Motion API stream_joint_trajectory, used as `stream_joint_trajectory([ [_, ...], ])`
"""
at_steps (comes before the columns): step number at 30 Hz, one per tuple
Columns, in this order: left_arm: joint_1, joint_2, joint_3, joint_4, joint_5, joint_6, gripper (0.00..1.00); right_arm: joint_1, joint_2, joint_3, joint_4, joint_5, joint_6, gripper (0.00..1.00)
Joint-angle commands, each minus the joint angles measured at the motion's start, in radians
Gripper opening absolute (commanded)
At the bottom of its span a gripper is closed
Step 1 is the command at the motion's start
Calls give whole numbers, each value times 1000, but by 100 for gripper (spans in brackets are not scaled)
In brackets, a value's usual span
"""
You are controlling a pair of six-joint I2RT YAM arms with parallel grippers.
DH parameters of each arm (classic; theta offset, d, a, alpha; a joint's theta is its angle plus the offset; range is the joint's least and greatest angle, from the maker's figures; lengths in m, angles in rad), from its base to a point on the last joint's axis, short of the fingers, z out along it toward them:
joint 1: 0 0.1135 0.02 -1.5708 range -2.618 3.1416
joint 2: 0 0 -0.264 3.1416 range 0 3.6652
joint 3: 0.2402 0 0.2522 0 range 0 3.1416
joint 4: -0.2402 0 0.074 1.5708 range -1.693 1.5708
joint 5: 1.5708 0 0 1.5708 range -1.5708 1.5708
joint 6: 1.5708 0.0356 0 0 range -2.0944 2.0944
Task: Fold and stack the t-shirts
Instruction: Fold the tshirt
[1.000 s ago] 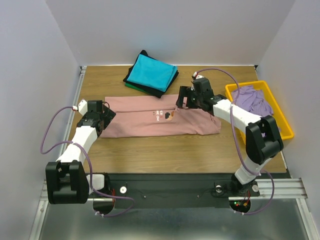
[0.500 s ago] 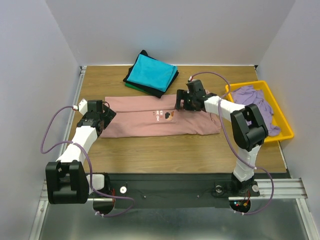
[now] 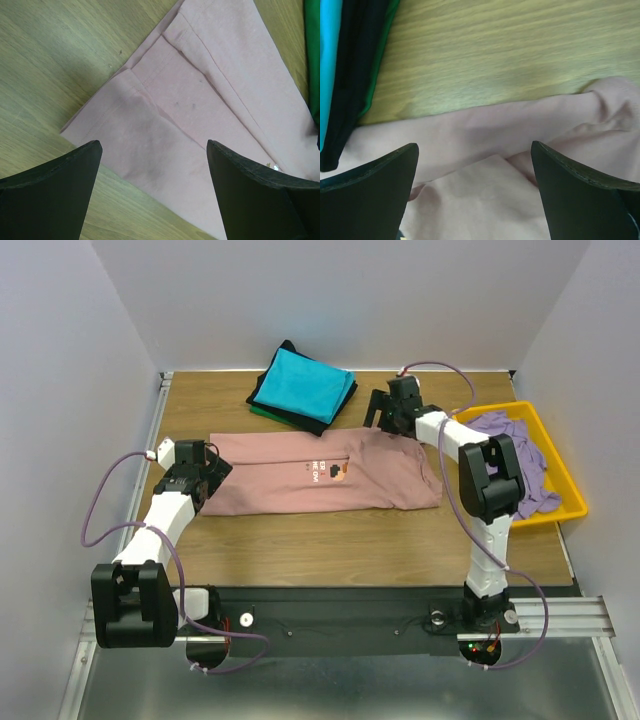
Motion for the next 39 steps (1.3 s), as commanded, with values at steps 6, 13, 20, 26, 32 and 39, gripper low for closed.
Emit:
stream_joint_trajectory([
  [6,-2,-9,22,28,26,18,98,-12,-234,-134,27,-13,-29,100],
  [13,-89,89,112,118,61,35,99,20,-458,-431,31,-86,59,100],
  [20,-125,337,221,156,85,72,98,51,-489,-612,54,-100,141,100],
  [26,-152,474,179,184,130,72,98,46,-407,-591,50,-17,164,100],
  [32,-239,462,105,137,113,38,98,-7,-290,-526,50,-13,129,100],
  [39,-316,269,-103,94,139,-77,98,-72,-172,-407,49,4,21,100],
])
